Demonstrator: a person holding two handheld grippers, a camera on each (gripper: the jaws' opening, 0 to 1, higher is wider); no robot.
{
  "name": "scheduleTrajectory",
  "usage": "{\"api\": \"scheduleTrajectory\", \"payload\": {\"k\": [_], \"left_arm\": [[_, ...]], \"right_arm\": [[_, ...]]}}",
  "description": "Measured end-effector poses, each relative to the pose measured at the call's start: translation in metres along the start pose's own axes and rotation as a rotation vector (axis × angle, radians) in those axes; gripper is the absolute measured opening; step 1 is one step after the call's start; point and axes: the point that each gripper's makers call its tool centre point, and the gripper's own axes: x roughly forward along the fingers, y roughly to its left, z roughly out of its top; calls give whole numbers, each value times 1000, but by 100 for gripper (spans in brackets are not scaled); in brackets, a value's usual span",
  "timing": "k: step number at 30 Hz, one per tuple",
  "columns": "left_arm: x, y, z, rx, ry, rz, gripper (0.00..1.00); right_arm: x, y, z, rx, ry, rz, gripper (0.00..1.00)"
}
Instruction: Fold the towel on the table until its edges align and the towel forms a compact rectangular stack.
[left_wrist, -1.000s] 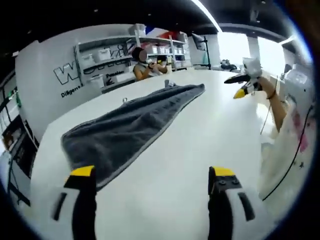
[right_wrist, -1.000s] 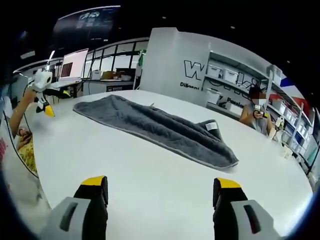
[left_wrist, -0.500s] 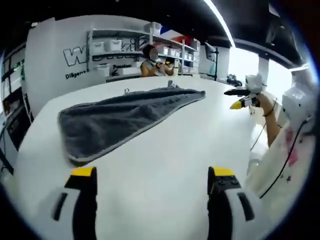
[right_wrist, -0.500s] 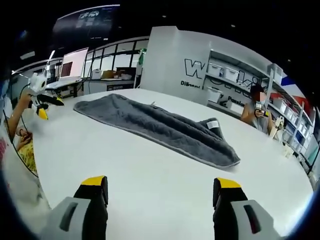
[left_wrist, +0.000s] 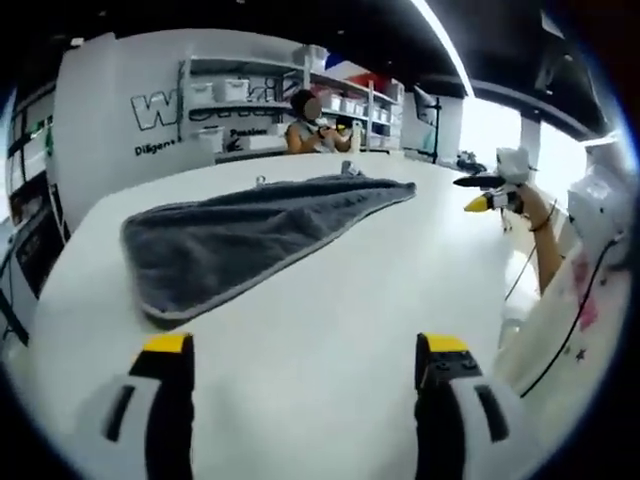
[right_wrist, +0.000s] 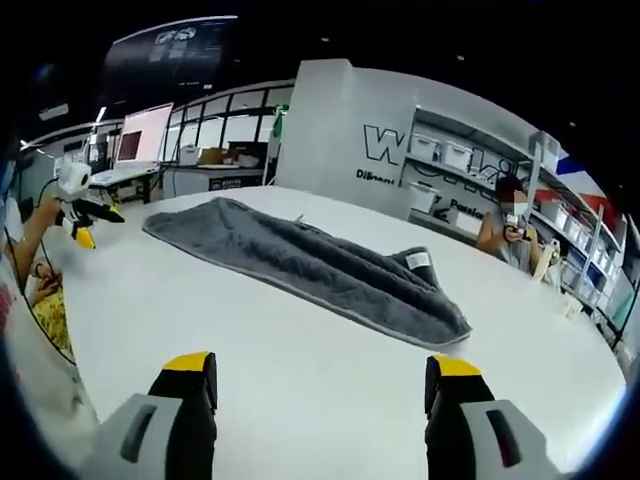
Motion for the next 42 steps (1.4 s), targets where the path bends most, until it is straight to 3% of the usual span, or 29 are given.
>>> {"api": "scheduleTrajectory", "payload": {"k": [4, 10, 17, 27, 42], "left_arm": [[-2, -3, 1, -10, -13, -23, 97], [-2, -5, 0, 0, -7, -27, 97], [-8, -4, 1, 9, -10, -20, 97], [-13, -8, 3, 14, -21, -13, 97], [-13, -17, 11, 57, -8, -19, 97]], "right_arm": [[-3, -10, 12, -12, -18, 3, 89], [13, -17, 37, -3, -30, 140, 89], [44, -60, 67, 58, -1, 186, 89], [75, -115, 83, 101, 61, 141, 88], [115, -121, 96, 138, 98, 159, 84]]}}
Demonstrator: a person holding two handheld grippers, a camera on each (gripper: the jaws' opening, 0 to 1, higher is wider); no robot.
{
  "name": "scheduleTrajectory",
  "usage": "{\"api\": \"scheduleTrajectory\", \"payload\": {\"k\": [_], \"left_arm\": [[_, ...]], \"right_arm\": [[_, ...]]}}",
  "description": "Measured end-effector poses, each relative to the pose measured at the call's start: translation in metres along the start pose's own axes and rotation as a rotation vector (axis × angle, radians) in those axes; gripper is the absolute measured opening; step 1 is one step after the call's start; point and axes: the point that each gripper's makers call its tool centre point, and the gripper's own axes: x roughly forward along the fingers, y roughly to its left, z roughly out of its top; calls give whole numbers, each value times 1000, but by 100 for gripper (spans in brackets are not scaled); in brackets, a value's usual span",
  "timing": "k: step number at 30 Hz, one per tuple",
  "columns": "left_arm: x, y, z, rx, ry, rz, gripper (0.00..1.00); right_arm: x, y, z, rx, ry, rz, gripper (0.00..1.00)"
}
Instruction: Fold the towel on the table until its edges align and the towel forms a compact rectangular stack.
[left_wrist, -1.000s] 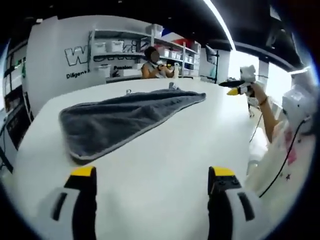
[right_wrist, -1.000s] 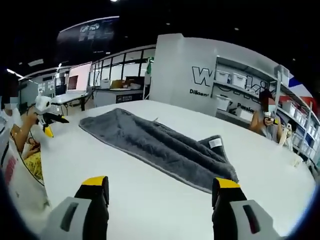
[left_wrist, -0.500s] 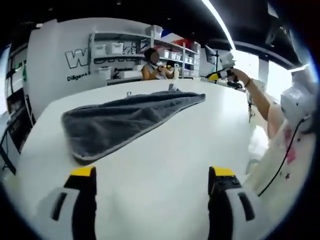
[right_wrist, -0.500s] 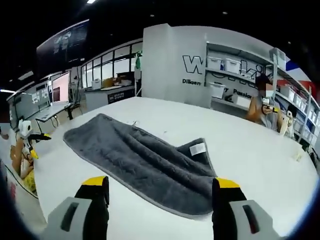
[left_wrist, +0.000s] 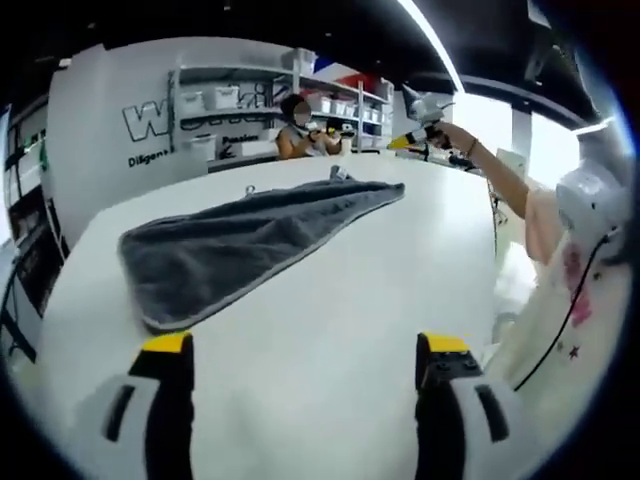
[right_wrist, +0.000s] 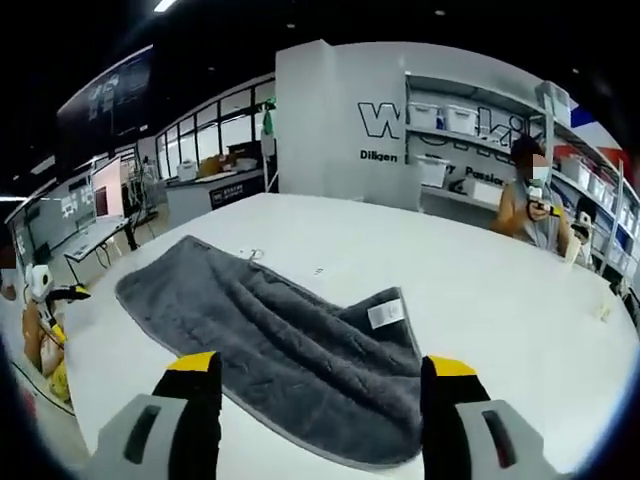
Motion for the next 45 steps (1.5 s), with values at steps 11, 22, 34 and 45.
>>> {"api": "scheduleTrajectory", "payload": {"k": [11, 22, 34, 45], "left_arm": [[1, -2, 5, 5, -13, -9, 96], [0, -6, 16, 24, -33, -12, 96], [-2, -6, 16, 20, -30, -3, 95], [0, -10, 20, 30, -30, -2, 95]], "right_arm": [[30, -3, 29, 2, 5, 40, 77], [65, -34, 50, 17, 14, 11, 76], [95, -58, 56, 64, 77, 10, 71], [137, -107, 46, 118, 155, -72, 63]]}}
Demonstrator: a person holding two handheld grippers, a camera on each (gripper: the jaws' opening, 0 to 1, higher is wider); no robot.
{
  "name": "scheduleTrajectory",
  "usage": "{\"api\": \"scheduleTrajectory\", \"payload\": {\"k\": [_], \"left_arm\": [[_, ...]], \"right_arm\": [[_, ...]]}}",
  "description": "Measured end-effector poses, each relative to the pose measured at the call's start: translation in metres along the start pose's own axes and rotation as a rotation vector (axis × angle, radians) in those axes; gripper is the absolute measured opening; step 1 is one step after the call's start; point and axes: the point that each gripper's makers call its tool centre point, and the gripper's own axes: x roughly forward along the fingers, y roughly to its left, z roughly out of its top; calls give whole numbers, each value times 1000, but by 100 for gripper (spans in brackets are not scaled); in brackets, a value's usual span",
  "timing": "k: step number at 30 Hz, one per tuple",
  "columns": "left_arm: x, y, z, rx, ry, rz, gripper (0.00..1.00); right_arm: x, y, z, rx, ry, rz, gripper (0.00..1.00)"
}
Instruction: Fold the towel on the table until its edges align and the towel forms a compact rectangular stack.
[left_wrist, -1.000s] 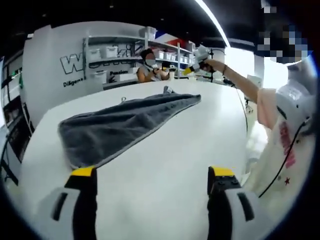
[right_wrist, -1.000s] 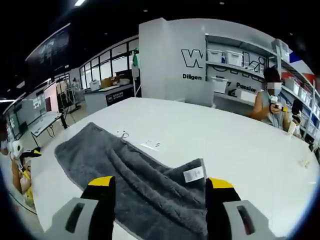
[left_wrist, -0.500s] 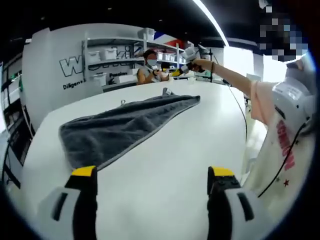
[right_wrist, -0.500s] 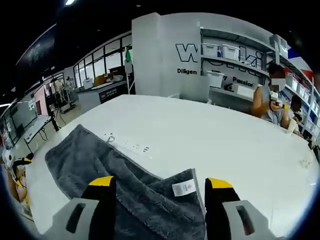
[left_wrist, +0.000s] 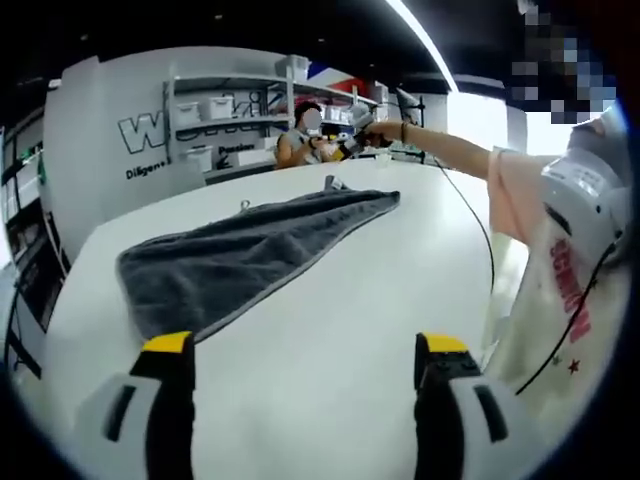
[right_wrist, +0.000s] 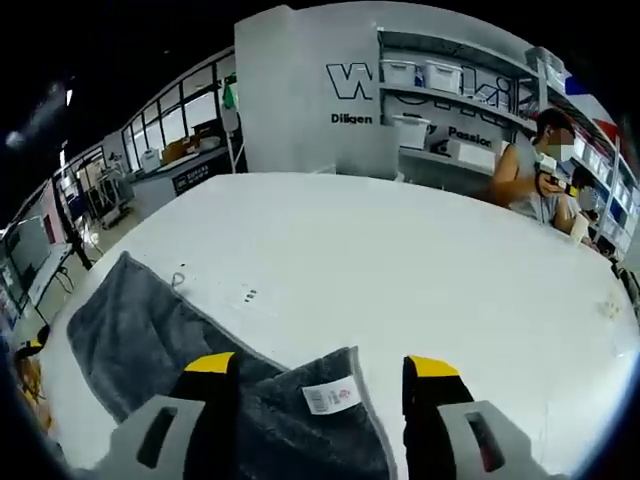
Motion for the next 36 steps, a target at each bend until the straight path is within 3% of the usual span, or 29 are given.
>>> {"api": "scheduleTrajectory", "payload": {"k": [2, 10, 14, 18, 24, 28, 30, 36], "left_arm": [[1, -1, -2, 2, 8, -4, 95], [-2, -1, -3, 5, 15, 14, 95], [-4, 0, -3, 3, 16, 25, 95], [-3, 2, -4, -2, 21, 32, 95], [-2, 2, -9, -2, 39, 28, 95], [-3, 1, -8, -3, 36, 28, 95], [-3, 3, -8, -6, 33, 32, 95], [0, 3, -12, -14, 40, 30, 95]], "right_arm": [[8, -8, -4, 25, 21, -12, 56], [37, -20, -18, 86, 74, -10, 53], [43, -19, -18, 93, 73, 5, 39], [44, -19, -19, 63, 86, 4, 38], [44, -19, -25, 48, 122, 9, 28], [41, -21, -28, 40, 128, 10, 16], [39, -17, -28, 10, 126, 42, 5], [32, -6, -24, -46, 111, 66, 3]]}}
